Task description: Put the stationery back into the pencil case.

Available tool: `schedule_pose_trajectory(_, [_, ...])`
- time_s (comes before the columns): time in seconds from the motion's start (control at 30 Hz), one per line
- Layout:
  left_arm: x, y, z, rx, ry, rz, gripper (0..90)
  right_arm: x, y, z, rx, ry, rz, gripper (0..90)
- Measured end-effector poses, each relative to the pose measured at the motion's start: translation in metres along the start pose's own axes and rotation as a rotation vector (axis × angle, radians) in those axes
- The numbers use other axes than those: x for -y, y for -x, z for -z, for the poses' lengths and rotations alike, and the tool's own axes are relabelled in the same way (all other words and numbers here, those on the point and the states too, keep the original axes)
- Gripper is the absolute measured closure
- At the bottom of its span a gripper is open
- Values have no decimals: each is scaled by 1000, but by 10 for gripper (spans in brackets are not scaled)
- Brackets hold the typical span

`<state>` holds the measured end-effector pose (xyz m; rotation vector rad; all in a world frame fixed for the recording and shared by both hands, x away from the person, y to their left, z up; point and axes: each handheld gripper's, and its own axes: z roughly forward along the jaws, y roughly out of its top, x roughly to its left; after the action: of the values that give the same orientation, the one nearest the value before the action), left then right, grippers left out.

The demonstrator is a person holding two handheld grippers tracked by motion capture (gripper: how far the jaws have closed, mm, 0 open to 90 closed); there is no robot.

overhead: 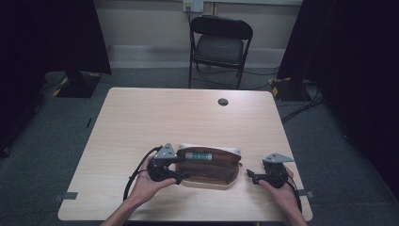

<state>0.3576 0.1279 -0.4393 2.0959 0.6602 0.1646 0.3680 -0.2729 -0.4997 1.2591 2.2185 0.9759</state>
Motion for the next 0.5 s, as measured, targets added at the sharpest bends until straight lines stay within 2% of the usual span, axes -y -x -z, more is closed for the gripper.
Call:
schedule_pose_trajectory(0.27, [7, -4, 16, -18, 6, 22, 275, 0, 0, 0, 0, 0, 0, 174])
schedule_pose_trajectory(0.3, [10, -6, 21, -38, 8, 34, 274, 0, 0, 0, 0, 0, 0, 174])
schedule_pose_trajectory(0.33, [10, -6, 21, -38, 8, 34, 274, 0, 0, 0, -1, 0, 0, 174])
schedule_pose_trajectory(0.37, [12, -9, 27, -67, 6, 35, 272, 0, 0, 0, 0, 0, -1, 173])
schedule_pose_trajectory(0.43, [16, -13, 32, -81, 15, 41, 258, 0, 0, 0, 0, 1, 0, 173])
schedule_pose_trajectory(0.47, [17, -16, 36, -104, 3, 40, 256, 0, 0, 0, 1, 0, 0, 173])
schedule_pose_trajectory(0.5, [17, -16, 36, -104, 3, 40, 254, 0, 0, 0, 1, 0, 1, 172])
